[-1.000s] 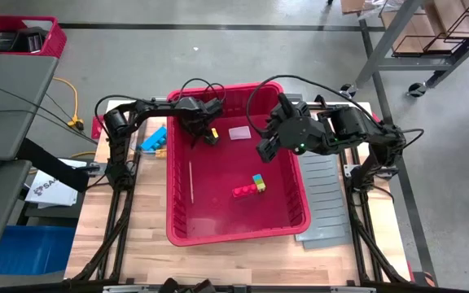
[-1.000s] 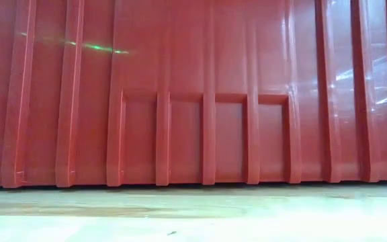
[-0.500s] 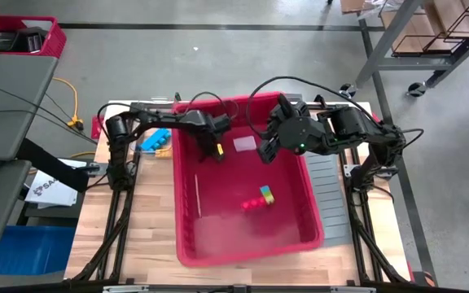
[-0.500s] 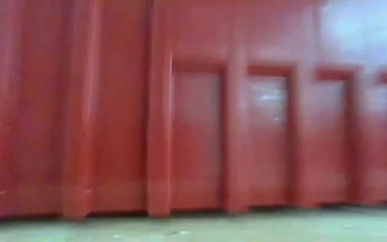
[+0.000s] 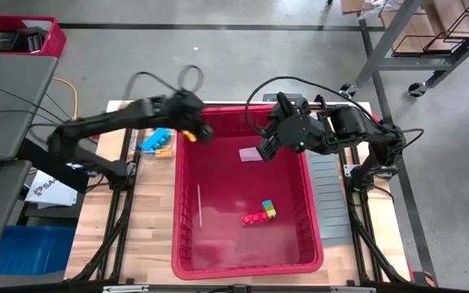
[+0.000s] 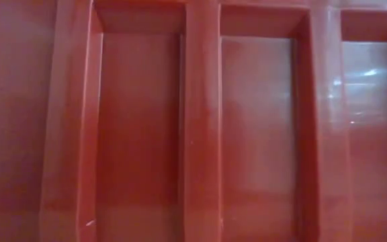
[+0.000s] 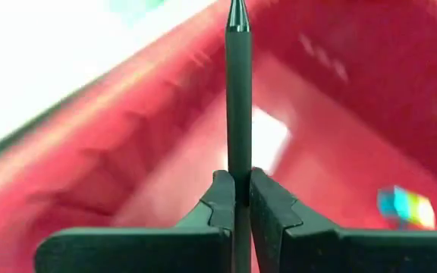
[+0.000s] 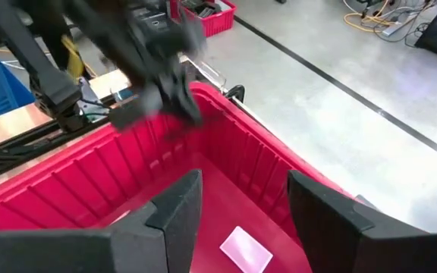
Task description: Sort Items/Unsort Items
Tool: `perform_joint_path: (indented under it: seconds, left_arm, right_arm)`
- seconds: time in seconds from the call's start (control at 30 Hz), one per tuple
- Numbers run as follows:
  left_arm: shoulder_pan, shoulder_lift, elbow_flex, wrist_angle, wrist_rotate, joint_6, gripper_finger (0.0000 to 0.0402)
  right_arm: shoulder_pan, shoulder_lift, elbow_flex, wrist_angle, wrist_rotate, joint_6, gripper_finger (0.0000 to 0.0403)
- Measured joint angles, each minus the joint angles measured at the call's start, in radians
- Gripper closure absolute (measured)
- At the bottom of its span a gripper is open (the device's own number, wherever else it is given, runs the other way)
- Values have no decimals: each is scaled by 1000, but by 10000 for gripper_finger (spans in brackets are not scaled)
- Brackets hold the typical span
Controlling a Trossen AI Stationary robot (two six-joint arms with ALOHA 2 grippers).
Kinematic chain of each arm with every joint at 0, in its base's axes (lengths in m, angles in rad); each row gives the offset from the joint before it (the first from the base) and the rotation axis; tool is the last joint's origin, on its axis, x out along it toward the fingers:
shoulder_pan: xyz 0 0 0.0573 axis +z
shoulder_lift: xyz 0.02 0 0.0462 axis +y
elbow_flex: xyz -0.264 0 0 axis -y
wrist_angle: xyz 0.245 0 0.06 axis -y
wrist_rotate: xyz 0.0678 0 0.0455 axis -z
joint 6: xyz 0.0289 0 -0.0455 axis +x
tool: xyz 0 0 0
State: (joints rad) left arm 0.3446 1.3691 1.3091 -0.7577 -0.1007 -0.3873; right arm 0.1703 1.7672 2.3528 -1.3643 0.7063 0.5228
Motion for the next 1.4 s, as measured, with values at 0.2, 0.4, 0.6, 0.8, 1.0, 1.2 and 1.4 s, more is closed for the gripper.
perform_joint_path:
  seconds: [0.2,0.4,0.6,0.8,1.0,1.2,1.4]
  left_arm:
    - [8,-269,-44,-103,-427,-90,392]
    - [85,-422,-236,-305,-550,-279,392]
    - [207,-486,-503,-211,-443,-386,392]
    - [286,-453,-571,-197,-395,-351,308]
    - [337,-448,-570,-60,-283,-309,209]
    - [348,-483,-493,0,-69,-268,158]
    - [249,-560,-320,21,-21,-125,152]
  right_arm:
    - [-2,0,0,0,1,-5,217]
    - [-2,0,0,0,1,-3,217]
    - [-2,0,0,1,1,-6,217]
    - [-2,0,0,1,1,-5,217]
    - [-2,0,0,1,-27,-7,217]
    - [9,-11,0,1,-86,-62,217]
    - [42,-21,0,17,-325,-90,217]
